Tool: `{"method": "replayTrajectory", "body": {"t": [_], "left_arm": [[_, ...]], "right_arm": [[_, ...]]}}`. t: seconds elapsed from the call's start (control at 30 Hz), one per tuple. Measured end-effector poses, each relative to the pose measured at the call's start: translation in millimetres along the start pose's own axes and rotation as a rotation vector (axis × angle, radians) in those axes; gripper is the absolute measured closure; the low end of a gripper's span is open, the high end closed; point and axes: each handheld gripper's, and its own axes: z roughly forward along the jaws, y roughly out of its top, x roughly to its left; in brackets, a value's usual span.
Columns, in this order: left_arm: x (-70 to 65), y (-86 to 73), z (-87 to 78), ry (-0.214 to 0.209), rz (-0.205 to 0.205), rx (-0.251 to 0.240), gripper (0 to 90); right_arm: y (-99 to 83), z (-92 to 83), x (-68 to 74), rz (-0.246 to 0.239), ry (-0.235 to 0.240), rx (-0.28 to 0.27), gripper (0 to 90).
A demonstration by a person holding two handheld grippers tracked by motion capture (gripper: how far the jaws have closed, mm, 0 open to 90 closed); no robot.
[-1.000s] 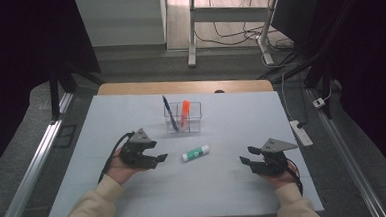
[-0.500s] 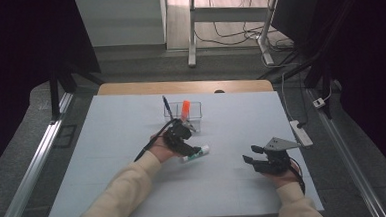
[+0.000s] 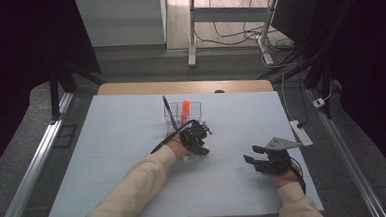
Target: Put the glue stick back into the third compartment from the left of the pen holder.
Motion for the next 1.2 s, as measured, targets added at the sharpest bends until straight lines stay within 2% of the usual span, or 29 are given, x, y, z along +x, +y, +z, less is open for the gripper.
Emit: {"method": "replayTrajectory", "body": {"t": [0.2,0.3,0.37,0.53,0.7,0.77,0.83,1.03,1.2], "left_arm": [[-1.2,0.7,-0.3,0.011,0.002,0.004,64.8],[0.0,-0.1,-6.5,0.027,0.002,-0.027,64.9],[2.3,-0.8,-16.8,0.026,-0.004,-0.077,64.9],[7.9,-3.6,-51.5,0.047,-0.028,-0.264,64.8],[19.5,-7.7,-80.2,0.107,-0.068,-0.442,64.8],[25.4,-9.0,-88.1,0.12,-0.086,-0.487,64.8],[31.4,-9.3,-93.6,0.116,-0.114,-0.534,64.8],[47.7,-1.7,-101.5,0.12,-0.151,-0.593,64.7],[59.7,9.5,-100.3,0.123,-0.166,-0.626,64.6]], "right_arm": [[0.3,-0.5,0.1,-0.002,-0.003,0.0,45.2],[0.4,-1.4,-0.7,-0.003,-0.006,0.001,45.3],[0.4,-1.7,-1.2,-0.002,-0.007,0.003,45.3],[0.3,-1.7,-1.2,-0.003,-0.009,0.003,45.5],[0.6,-1.4,-0.5,-0.004,-0.01,0.001,45.5],[0.6,-1.2,-0.4,-0.003,-0.01,0.001,45.5],[0.5,-0.8,-0.4,-0.001,-0.009,-0.001,45.6],[0.4,-0.4,-0.3,-0.001,-0.011,0.002,45.6],[0.2,0.0,-0.2,0.001,-0.011,0.002,45.7]]}}
